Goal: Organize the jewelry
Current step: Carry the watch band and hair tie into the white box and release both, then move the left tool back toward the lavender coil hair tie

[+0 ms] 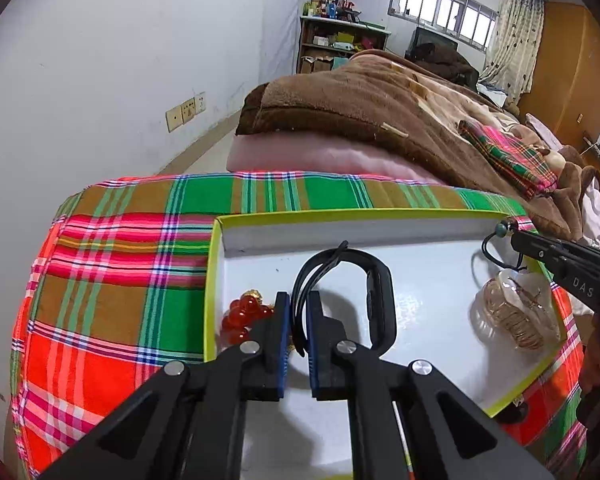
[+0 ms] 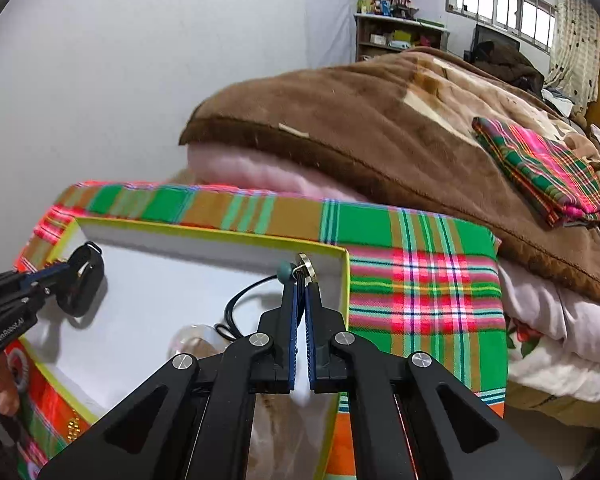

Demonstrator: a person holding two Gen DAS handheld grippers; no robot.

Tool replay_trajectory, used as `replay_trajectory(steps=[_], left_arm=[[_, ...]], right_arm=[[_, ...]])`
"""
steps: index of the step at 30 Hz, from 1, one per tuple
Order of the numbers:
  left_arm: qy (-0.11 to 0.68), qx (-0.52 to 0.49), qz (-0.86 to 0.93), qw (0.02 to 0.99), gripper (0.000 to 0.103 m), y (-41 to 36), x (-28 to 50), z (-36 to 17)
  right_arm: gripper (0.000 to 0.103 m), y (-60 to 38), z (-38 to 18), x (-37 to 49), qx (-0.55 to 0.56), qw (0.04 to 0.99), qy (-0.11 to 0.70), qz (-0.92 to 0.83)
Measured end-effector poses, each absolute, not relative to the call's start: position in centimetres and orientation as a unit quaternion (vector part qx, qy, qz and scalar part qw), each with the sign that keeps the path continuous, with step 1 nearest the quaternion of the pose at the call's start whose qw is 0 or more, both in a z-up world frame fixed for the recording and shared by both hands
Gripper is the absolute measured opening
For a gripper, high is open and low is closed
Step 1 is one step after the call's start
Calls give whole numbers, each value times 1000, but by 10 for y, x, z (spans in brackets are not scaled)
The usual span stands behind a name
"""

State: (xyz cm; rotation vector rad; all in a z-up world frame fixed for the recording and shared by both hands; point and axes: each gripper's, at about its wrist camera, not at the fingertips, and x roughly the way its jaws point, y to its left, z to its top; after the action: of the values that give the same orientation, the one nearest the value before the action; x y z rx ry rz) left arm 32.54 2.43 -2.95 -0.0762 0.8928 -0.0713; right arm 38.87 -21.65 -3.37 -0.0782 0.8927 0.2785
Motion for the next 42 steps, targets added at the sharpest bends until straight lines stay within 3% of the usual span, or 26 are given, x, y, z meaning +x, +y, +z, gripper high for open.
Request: replay_trajectory(steps=[4, 6, 10, 15, 23, 42], left_arm=[[434, -37, -33, 899, 8, 25, 329, -32], [436, -37, -32, 899, 9, 25, 330, -31], [435, -34, -32, 899, 11, 24, 330, -31], [429, -35, -31, 902, 11, 26, 328, -27], [412, -42, -36, 909, 11, 27, 308, -2], [379, -53, -22, 924, 11, 34, 170, 40]], right_arm=[[6, -218, -36, 391, -41, 888, 439, 131], [17, -219, -36, 391, -39, 889, 438, 130], [21, -219, -32, 387, -40, 891, 431, 135], [37, -219, -22, 377, -36, 897, 418, 141], [38, -224, 7, 334, -20, 908, 386, 163], [38, -224, 46, 187, -7, 911, 352, 213]])
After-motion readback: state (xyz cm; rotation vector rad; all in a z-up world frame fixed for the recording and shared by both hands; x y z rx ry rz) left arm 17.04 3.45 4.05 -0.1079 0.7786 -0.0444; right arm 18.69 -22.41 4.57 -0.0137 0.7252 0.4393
